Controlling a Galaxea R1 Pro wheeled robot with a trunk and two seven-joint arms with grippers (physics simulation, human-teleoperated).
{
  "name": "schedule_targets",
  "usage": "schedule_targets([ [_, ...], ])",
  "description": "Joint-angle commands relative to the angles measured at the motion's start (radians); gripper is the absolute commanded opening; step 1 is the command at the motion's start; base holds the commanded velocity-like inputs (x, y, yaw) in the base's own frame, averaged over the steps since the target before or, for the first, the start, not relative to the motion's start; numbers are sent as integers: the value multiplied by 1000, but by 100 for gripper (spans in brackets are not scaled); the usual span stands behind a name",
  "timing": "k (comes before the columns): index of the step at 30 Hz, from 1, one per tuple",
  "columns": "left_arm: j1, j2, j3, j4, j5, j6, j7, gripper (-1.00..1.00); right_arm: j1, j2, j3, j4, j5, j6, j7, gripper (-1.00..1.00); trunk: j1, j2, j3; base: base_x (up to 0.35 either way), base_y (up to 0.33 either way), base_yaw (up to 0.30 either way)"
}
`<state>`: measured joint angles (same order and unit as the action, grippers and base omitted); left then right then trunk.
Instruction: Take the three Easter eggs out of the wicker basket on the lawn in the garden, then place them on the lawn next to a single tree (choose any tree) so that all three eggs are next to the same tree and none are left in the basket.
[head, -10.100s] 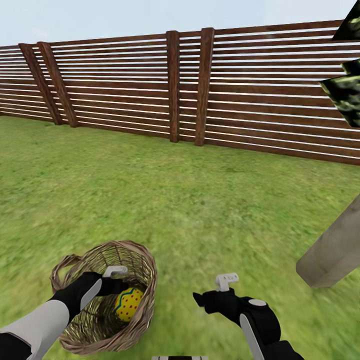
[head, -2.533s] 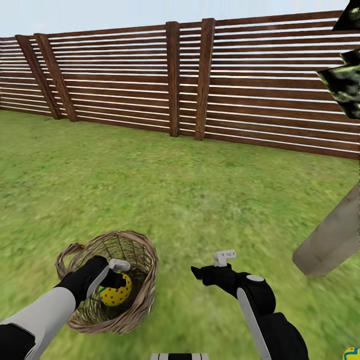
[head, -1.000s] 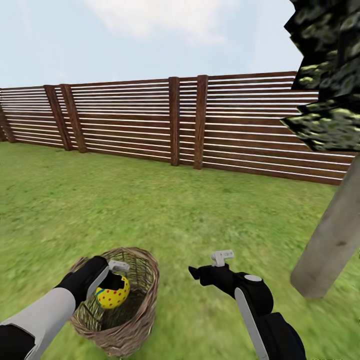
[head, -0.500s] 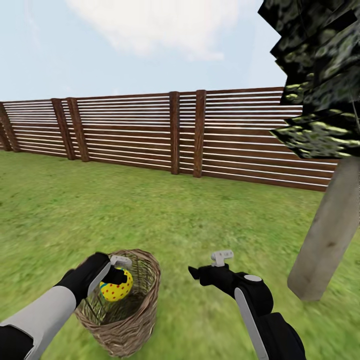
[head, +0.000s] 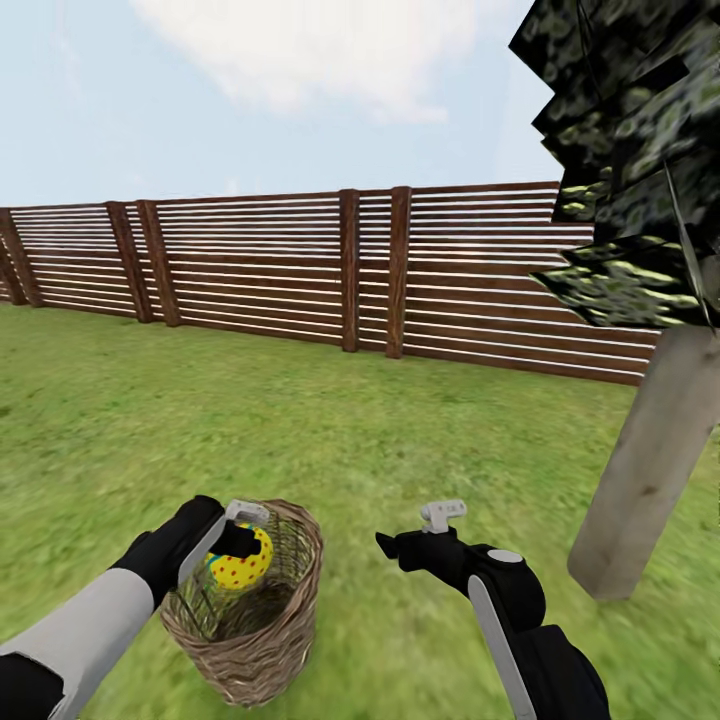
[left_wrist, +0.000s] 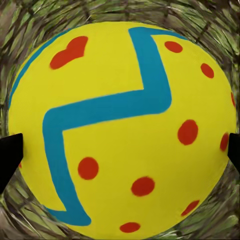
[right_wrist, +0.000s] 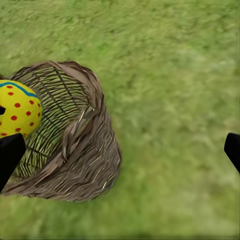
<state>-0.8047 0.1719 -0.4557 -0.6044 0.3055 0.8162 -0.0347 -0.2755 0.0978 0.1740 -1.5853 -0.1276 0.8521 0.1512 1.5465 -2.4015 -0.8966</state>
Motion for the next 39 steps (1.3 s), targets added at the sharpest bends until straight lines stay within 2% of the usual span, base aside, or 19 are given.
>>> schedule_targets([
  [1,-1,1,-5,-32,-2,19,-2,-100,-1,0,-1,-1,-5,5,-1,100,-4,7,2,-18,0,0],
  [5,11,12,3,-243,-2,126,29,-100,-1,0,-1,-1,-5,5,-1,100,-19,35,15,-5,0,0],
  [7,15,15,7,-325,-3,168,65,-100,-1,0,-1,-1,-5,5,-1,100,-27,49,21,-1,0,0],
  [9,21,37,9,-433,-1,224,126,-100,-1,0,-1,-1,-5,5,-1,100,-35,63,27,0,0,0],
  [13,69,50,12,-579,-3,231,168,-100,-1,0,-1,-1,-5,4,0,100,-50,91,40,0,0,0],
  [17,131,57,11,-730,-2,231,271,-100,-1,0,-1,-1,-6,4,1,100,-65,119,54,0,0,-72],
  [19,150,57,11,-773,-1,231,297,-100,-1,0,-1,-1,-6,4,1,100,-73,133,62,0,0,-187],
  [25,158,52,10,-815,0,231,376,-100,7,-8,-15,-1,-3,34,25,100,-96,175,88,0,0,-212],
  [27,159,49,8,-821,0,231,387,-100,17,-12,-60,-1,-3,47,27,100,-104,189,96,0,0,-217],
  [29,168,47,4,-824,0,231,399,-100,51,-14,-134,-1,-3,47,61,100,-111,203,105,-8,0,-217],
  [30,177,46,2,-824,0,231,411,-100,72,-14,-171,-1,-2,46,89,100,-115,210,109,-56,0,-217],
  [31,196,45,1,-824,0,231,431,-100,96,-15,-240,-1,-2,44,140,100,-119,217,113,-136,0,-188],
  [32,210,44,0,-824,0,231,443,-100,106,-15,-285,-1,-1,43,177,100,-123,224,117,-191,0,-126],
  [34,231,28,-1,-823,1,231,460,-100,121,-15,-349,-1,7,43,235,100,-131,238,124,-265,0,-61],
  [36,238,10,-1,-819,3,231,466,-100,144,-15,-368,0,13,24,253,100,-138,252,131,-315,0,-20],
  [39,244,2,-1,-813,3,231,469,-100,156,-15,-375,0,12,-26,265,100,-150,273,140,-307,0,-6],
])
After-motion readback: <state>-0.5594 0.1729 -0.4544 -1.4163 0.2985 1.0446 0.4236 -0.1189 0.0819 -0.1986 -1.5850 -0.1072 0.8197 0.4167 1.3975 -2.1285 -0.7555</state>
